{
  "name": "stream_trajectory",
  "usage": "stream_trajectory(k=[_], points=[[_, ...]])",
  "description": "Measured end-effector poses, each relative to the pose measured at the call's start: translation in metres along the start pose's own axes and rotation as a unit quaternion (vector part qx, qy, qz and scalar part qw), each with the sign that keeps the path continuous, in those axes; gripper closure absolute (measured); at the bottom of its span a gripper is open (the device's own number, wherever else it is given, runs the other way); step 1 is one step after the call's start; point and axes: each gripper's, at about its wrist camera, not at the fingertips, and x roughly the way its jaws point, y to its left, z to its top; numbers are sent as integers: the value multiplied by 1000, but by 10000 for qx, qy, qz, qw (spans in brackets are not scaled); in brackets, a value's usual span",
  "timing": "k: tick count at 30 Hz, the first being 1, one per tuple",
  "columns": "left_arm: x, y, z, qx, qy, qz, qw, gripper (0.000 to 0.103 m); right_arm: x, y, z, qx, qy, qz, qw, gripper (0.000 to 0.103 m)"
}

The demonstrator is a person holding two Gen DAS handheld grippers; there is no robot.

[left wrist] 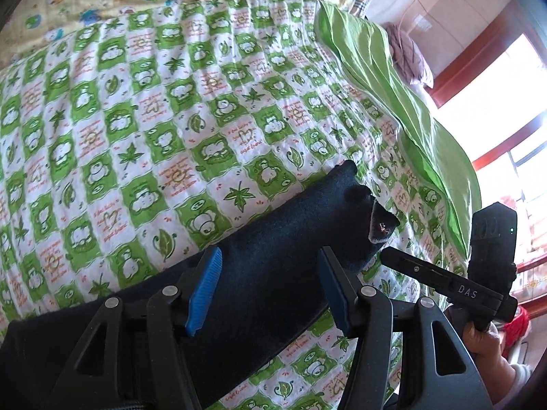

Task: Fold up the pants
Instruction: 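Grasp the leg cuffs with the right gripper and lift them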

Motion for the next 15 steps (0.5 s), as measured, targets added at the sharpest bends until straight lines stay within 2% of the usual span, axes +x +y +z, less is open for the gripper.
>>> stream_trajectory(k=[12,13,15], points=[[55,-17,44,434,598,-259,9969,42,17,-14,13,420,-107,154,9989,52],[58,-19,46,459,624,-277,9966,42,18,-14,14,416,-118,169,9989,54],[67,-25,52,543,709,-355,9954,42,19,-14,15,363,-154,133,9991,68]])
